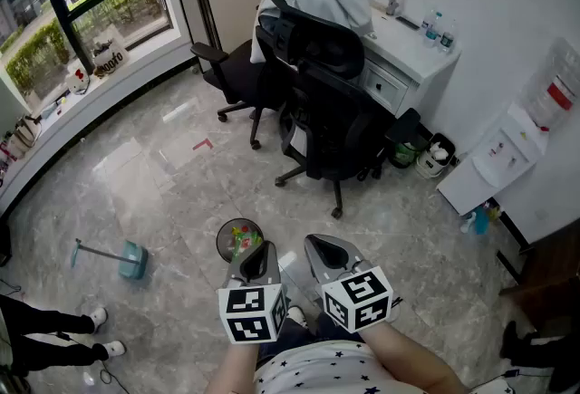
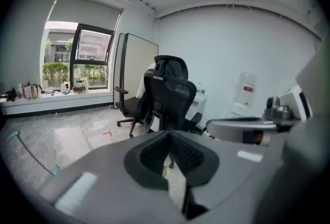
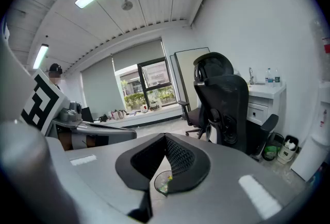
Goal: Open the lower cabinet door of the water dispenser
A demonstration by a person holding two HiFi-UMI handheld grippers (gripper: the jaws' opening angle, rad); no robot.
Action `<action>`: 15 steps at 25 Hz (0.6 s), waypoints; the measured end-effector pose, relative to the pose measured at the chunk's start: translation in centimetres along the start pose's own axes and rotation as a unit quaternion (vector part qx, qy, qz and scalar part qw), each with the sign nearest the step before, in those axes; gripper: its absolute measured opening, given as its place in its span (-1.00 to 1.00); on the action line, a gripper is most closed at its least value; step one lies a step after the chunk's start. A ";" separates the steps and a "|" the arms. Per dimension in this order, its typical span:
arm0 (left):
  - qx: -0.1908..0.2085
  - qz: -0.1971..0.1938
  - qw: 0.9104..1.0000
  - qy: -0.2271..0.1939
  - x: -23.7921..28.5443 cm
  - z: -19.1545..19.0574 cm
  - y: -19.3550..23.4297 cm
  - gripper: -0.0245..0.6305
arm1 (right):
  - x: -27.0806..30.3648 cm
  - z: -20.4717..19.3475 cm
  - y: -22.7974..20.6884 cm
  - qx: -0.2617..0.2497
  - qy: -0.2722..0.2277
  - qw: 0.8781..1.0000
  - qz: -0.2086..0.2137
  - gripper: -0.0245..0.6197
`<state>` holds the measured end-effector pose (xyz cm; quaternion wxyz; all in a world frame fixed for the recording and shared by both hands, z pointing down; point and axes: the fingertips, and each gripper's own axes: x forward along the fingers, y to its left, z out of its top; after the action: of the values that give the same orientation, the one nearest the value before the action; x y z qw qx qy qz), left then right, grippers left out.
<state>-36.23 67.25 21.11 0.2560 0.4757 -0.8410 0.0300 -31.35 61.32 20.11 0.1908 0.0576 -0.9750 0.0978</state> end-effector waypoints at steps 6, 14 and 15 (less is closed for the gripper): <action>0.007 -0.019 1.000 0.010 3.3 0.0 -2.0 -0.91 | -0.2 -1.0 -4.3 0.019 0.007 0.999 -0.028 -0.95; 0.014 -0.052 0.998 0.027 10.1 1.0 -8.6 -0.91 | -1.8 -1.1 -13.6 0.044 0.010 0.997 -0.065 -0.95; 0.012 -0.053 0.998 0.028 11.2 1.4 -9.6 -0.91 | -2.0 -0.8 -15.1 0.043 0.011 0.997 -0.068 -0.95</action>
<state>-33.59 52.83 23.22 0.2750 0.5215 -0.8067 0.0397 -26.91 46.93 22.61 0.2051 0.1305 -0.9616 0.1273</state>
